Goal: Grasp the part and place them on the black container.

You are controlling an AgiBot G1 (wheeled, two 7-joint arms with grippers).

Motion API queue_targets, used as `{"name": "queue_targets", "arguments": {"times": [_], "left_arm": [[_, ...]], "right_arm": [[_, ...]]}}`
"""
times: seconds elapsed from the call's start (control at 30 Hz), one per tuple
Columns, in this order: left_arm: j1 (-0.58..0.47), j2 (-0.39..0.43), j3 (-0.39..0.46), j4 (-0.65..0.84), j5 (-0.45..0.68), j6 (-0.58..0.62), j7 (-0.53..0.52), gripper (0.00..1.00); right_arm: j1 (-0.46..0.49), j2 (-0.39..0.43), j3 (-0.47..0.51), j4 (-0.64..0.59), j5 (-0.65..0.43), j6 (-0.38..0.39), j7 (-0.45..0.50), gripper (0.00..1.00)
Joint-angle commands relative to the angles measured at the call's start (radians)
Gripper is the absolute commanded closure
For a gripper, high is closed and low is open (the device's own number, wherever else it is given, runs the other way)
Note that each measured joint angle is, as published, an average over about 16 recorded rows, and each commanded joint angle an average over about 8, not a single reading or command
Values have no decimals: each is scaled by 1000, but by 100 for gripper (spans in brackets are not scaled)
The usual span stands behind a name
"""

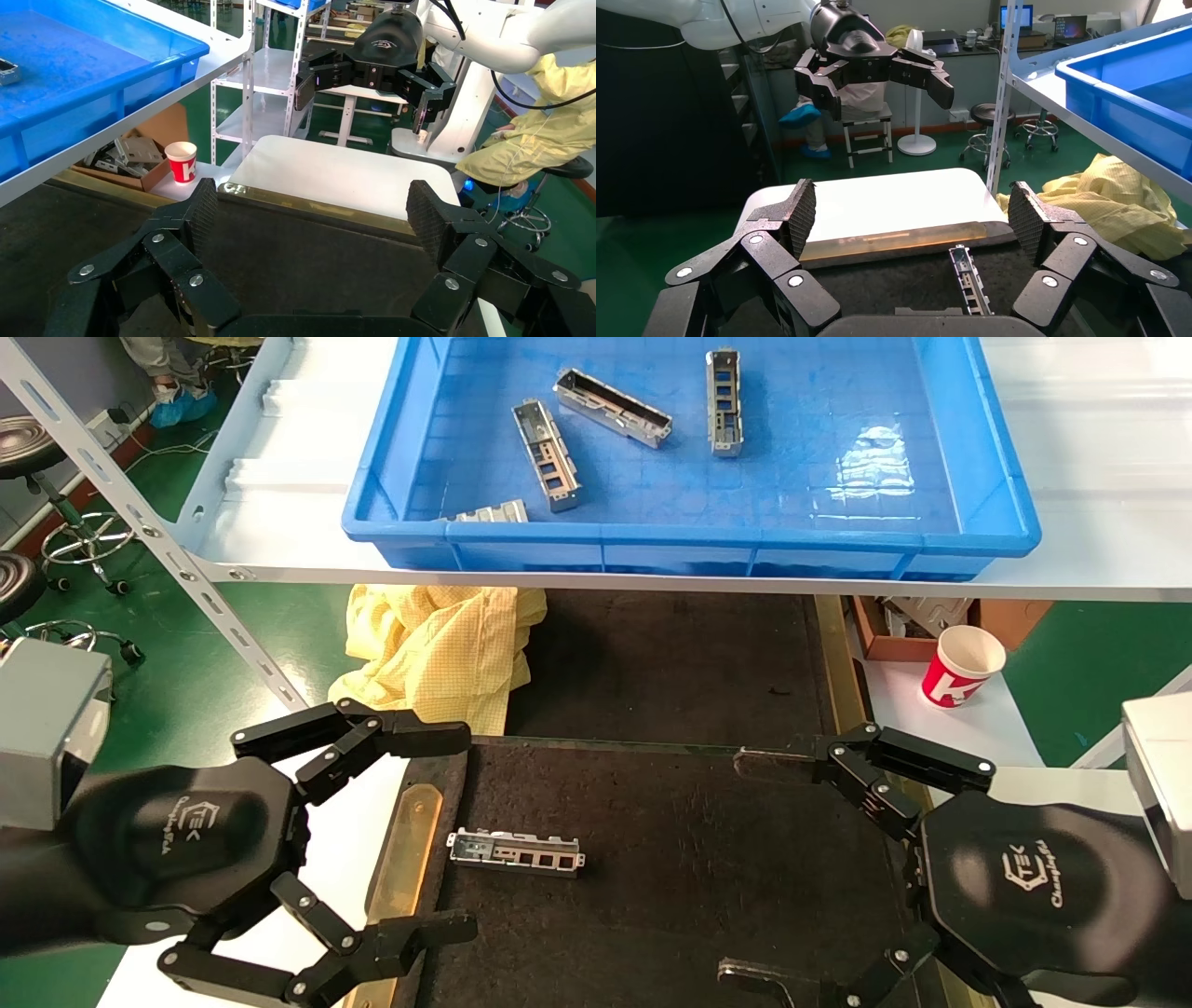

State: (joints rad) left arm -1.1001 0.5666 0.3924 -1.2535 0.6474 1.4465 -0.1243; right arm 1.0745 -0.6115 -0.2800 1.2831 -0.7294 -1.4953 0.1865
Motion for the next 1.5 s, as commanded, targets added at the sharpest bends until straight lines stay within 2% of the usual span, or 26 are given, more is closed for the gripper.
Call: {"name": "queue_targets", "arguments": {"times": [0.03,1.5], "left_arm": [[0,0,0,0,0,0,0,0],[0,0,0,0,0,0,0,0]], "right_arm": [[0,0,0,0,0,0,0,0],[1,-1,-1,-2,0,0,-1,0]]}}
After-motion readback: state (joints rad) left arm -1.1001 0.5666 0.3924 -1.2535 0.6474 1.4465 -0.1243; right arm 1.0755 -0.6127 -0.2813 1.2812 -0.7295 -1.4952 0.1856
